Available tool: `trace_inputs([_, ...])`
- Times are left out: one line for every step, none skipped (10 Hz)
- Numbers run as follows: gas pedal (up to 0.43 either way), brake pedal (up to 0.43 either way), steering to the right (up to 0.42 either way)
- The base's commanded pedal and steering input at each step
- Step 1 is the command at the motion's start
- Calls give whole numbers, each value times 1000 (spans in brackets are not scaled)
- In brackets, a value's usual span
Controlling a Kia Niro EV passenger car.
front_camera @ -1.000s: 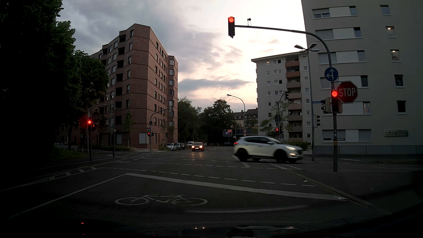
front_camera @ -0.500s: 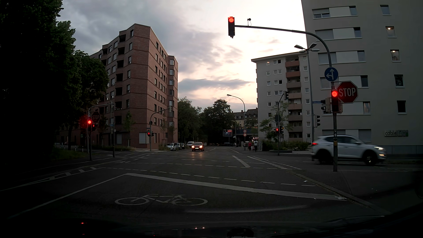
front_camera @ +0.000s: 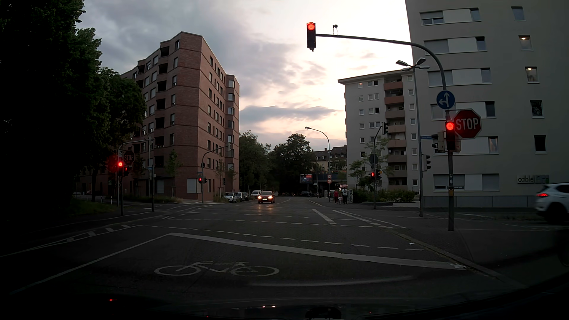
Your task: Follow the waypoints while adhering to traffic rules and regulations
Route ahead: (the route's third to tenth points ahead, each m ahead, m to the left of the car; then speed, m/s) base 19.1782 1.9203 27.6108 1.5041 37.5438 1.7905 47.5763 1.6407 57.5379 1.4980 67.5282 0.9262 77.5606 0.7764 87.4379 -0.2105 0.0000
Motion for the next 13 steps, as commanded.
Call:
trace_inputs([0, 201, -9])
trace_inputs([0, 201, -8])
trace_inputs([0, 201, -8])
trace_inputs([0, 201, -9])
trace_inputs([0, 201, -8])
trace_inputs([0, 201, -8])
trace_inputs([0, 201, -8])
trace_inputs([0, 201, -8])
trace_inputs([0, 201, -8])
trace_inputs([0, 201, -8])
trace_inputs([0, 201, -8])
trace_inputs([0, 201, -8])
trace_inputs([0, 201, -8])
